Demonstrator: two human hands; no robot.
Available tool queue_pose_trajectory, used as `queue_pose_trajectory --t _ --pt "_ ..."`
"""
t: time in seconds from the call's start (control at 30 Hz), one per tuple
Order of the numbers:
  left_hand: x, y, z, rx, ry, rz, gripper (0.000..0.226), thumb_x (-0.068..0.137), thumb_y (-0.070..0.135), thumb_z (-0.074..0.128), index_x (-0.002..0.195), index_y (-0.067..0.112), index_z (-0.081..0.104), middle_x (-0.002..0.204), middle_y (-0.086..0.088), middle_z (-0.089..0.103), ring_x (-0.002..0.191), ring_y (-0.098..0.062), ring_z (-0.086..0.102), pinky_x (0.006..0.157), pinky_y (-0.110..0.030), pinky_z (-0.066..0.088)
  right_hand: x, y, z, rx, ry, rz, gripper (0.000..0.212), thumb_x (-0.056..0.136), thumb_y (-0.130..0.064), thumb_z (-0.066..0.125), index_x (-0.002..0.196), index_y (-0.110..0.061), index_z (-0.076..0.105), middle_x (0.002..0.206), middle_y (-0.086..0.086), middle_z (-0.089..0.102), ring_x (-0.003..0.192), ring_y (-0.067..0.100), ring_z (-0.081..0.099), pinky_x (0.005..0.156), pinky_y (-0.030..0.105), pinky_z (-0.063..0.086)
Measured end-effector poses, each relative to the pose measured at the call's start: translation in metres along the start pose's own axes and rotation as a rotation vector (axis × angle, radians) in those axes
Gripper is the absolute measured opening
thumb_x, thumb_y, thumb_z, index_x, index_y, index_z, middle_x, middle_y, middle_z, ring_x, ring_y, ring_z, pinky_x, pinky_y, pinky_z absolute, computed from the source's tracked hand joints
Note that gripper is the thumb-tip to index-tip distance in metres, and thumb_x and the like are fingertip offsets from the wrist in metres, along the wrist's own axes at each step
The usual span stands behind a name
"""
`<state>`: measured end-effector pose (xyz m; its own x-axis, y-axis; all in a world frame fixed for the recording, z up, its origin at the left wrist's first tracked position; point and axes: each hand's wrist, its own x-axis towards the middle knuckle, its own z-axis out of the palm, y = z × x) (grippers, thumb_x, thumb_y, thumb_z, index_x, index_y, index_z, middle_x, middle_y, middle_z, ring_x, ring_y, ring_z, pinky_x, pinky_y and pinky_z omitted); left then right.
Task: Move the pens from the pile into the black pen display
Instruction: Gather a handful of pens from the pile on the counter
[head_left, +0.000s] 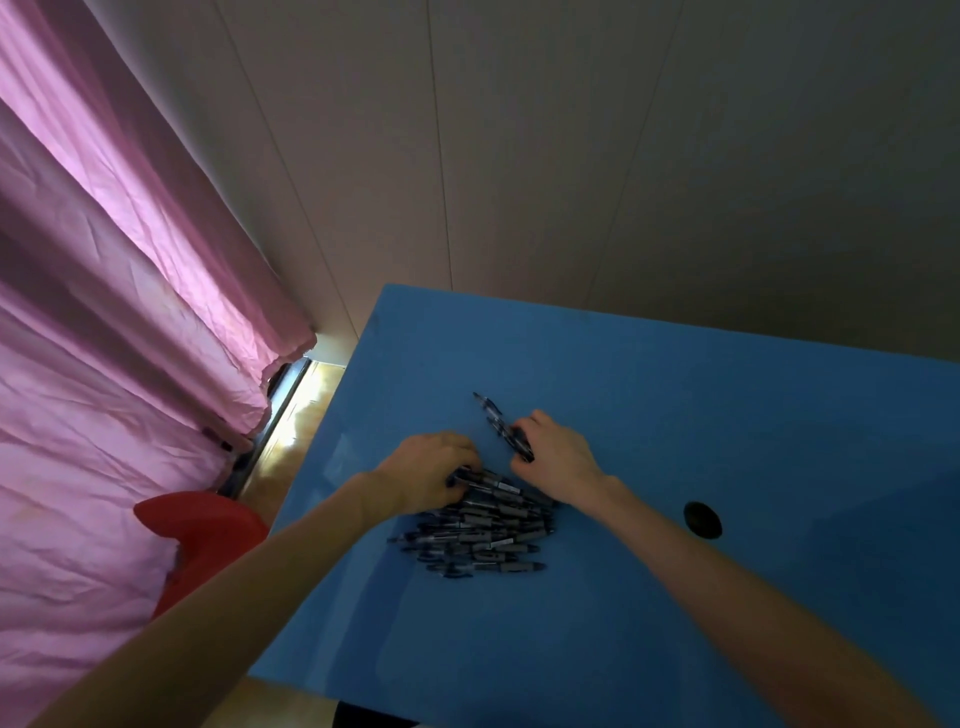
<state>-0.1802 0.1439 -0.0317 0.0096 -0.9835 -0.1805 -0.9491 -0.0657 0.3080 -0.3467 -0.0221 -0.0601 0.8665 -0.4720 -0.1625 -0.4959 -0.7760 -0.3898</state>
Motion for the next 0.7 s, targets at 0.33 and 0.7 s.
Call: queue_pose_trajectory --t 0.33,0.7 --pt "0.007 -0.003 -0.003 0.01 -0.003 -0.034 0.021 0.097 0.034 0.062 0.116 0.026 0.069 0.122 0.008 0.059 0.107 -0.015 0.059 0.077 -0.026 0.044 -0.009 0.001 0.002 0.068 0.034 0.016 0.045 0.093 -0.036 0.062 0.135 -0.022 0.053 0.116 -0.004 0.054 0.091 0.015 0.058 0.067 0.028 0.048" --pt "-0.007 -0.03 -0.022 0.086 -0.023 -0.102 0.019 0.093 0.031 0.064 0.11 0.025 0.069 0.121 0.01 0.06 0.105 -0.016 0.062 0.079 -0.03 0.05 -0.011 0.003 0.004 0.077 0.046 -0.002 0.043 0.094 -0.037 0.06 0.133 -0.022 0.055 0.112 -0.005 0.053 0.087 0.012 0.054 0.065 0.025 0.04"
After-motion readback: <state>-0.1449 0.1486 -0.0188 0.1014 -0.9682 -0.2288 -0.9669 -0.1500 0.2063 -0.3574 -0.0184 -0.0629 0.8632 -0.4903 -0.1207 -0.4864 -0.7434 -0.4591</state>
